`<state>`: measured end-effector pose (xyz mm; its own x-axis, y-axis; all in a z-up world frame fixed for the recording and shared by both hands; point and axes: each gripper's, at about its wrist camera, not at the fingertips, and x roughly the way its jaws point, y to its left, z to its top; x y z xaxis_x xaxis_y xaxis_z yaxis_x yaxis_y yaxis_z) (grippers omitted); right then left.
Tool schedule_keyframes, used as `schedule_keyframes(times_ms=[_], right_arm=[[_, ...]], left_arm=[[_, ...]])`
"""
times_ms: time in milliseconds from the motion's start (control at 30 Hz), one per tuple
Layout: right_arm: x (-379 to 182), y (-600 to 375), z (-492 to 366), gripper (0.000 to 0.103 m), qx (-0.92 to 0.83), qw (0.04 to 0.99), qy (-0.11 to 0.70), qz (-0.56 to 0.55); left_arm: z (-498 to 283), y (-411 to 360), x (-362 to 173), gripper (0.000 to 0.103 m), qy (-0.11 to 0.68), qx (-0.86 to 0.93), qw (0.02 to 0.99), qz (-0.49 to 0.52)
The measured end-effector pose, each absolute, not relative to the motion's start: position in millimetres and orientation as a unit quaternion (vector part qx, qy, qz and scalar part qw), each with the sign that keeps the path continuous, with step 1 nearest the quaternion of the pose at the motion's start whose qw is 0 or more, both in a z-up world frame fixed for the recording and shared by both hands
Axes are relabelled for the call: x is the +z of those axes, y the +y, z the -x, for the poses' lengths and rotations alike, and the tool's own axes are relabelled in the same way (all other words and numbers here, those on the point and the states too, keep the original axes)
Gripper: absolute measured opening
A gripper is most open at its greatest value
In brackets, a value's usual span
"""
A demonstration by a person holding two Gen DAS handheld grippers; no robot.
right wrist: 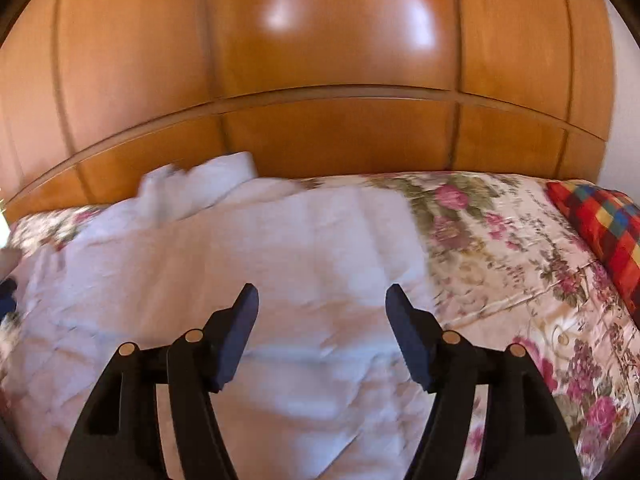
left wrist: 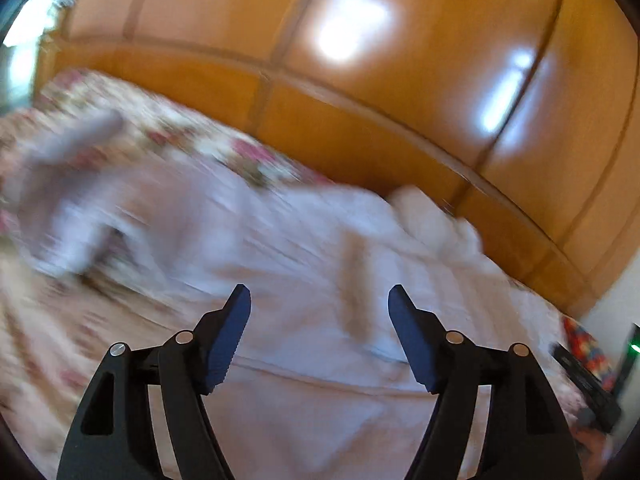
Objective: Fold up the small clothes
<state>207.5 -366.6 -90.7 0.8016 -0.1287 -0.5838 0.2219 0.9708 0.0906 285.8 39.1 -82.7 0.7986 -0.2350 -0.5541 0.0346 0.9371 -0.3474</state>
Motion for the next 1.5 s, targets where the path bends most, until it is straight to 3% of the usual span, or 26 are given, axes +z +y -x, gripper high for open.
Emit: schedule_keyframes(times_ms=[133, 300, 600, 633, 667, 733, 1100, 1300, 1500], right_arm=[[-102.5, -343.6, -188.6, 0.067, -0.069, 0.940, 0.323, -0.081], [-127.5, -342.9, -188.2, 0.068, -0.076, 0.934, 0.336, -0.095], [-141.9, -354.3, -198.7, 0.068, -0.076, 0.927, 0.351, -0.109], [-142.7, -353.2, -198.9, 0.068, -0.078, 0.927, 0.351, -0.107], [-143.2, -352.7, -199.7, 0.068, -0.080, 0.927, 0.352, -0.104], [-144.1, -351.2, -199.8, 0.068, -0.082, 0.927, 0.351, -0.101], [-143.3, -349.5, -197.8, 0.069, -0.082, 0.928, 0.348, -0.104], [-142.9, -350.3, -196.2, 0.069, -0.079, 0.929, 0.345, -0.111], [-142.3, -353.7, -194.3, 0.069, -0.073, 0.929, 0.340, -0.123]], left_arm=[[-280.7, 91.9, -69.3, 0.070, 0.278, 0.046, 0.950, 0.133], [-295.6, 151.3, -73.8, 0.070, 0.302, 0.160, 0.935, 0.092], [-329.9, 196.1, -87.7, 0.070, 0.320, 0.206, 0.924, 0.039], [-333.5, 199.1, -89.4, 0.060, 0.320, 0.204, 0.924, 0.036], [-335.1, 200.5, -90.5, 0.035, 0.321, 0.204, 0.924, 0.035], [-336.5, 202.3, -91.0, 0.010, 0.330, 0.193, 0.923, 0.049], [-301.8, 196.1, -19.9, 0.005, 0.248, 0.163, 0.934, 0.199], [-282.2, 132.5, 43.2, 0.005, 0.159, 0.083, 0.962, 0.205], [-282.0, 34.7, 56.3, 0.005, 0.160, -0.028, 0.976, 0.146]])
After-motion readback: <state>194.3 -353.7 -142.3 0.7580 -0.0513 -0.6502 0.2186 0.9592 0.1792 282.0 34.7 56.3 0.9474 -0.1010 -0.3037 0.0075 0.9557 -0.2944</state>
